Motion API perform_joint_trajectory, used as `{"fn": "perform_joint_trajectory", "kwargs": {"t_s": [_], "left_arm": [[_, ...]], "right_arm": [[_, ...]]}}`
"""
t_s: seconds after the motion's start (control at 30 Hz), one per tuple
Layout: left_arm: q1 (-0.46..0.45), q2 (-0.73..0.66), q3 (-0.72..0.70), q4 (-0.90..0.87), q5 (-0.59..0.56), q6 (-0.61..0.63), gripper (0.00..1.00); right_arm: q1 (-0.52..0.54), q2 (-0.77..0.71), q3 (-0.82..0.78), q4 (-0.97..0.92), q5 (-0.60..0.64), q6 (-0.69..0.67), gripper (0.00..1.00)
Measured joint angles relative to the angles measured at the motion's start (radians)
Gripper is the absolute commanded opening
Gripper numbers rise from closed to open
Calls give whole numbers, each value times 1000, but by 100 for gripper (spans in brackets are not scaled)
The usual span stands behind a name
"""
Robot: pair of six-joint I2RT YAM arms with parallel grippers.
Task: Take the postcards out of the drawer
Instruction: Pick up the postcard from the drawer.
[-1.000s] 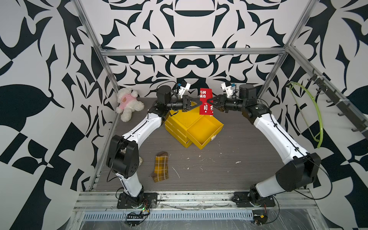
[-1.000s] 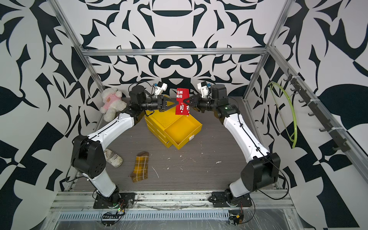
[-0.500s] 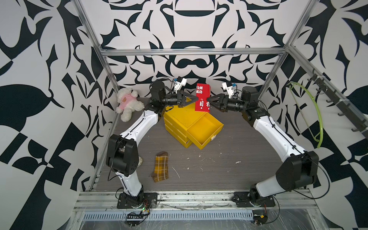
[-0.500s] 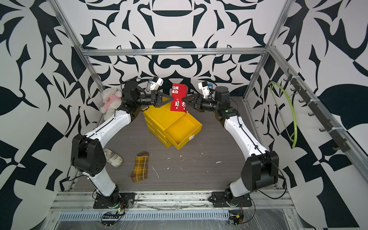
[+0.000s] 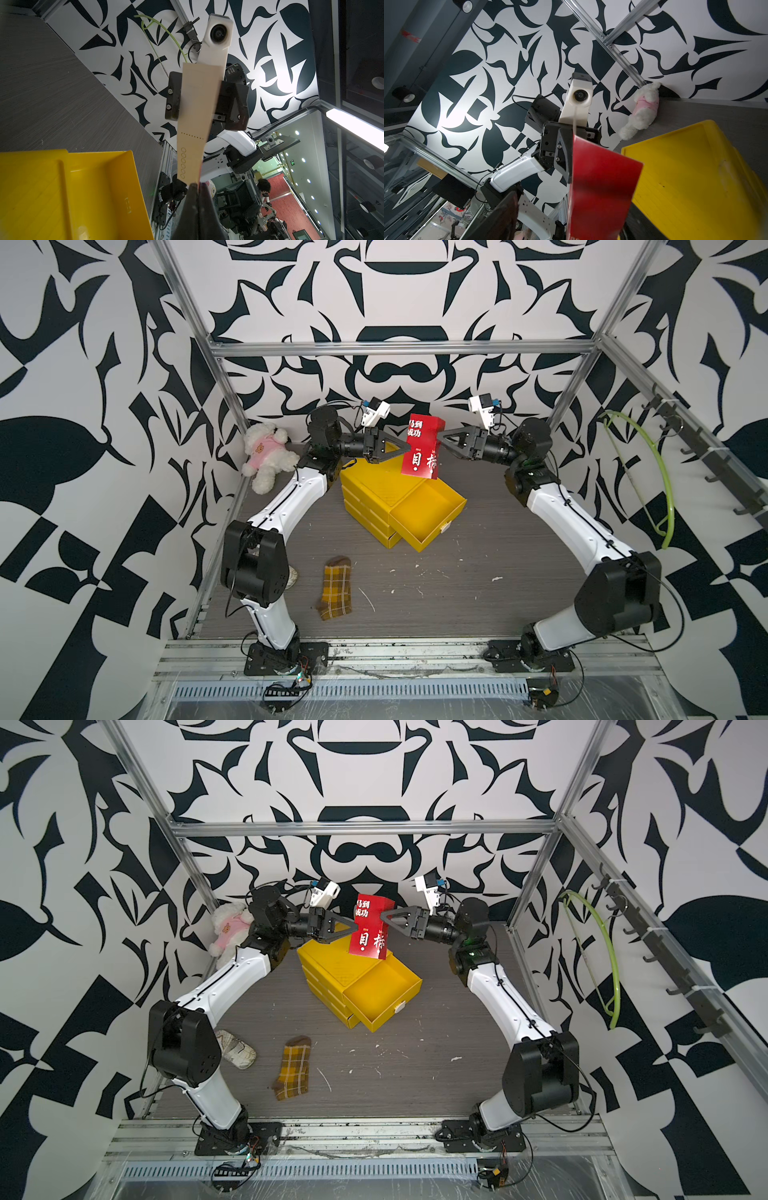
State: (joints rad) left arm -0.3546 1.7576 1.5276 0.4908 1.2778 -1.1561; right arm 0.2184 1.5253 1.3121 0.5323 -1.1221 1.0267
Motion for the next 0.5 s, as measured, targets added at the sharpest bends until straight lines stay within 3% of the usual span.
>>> {"fn": "perform_joint_trajectory", "kwargs": {"t_s": [0.2,0.5], "left_arm": [[0,0,0,-14,3,11,0],[0,0,37,-194,-28,144,0]], "right_arm": [[2,30,-18,27,-3,19,65],[15,31,-32,-3,13,-5,22]]}}
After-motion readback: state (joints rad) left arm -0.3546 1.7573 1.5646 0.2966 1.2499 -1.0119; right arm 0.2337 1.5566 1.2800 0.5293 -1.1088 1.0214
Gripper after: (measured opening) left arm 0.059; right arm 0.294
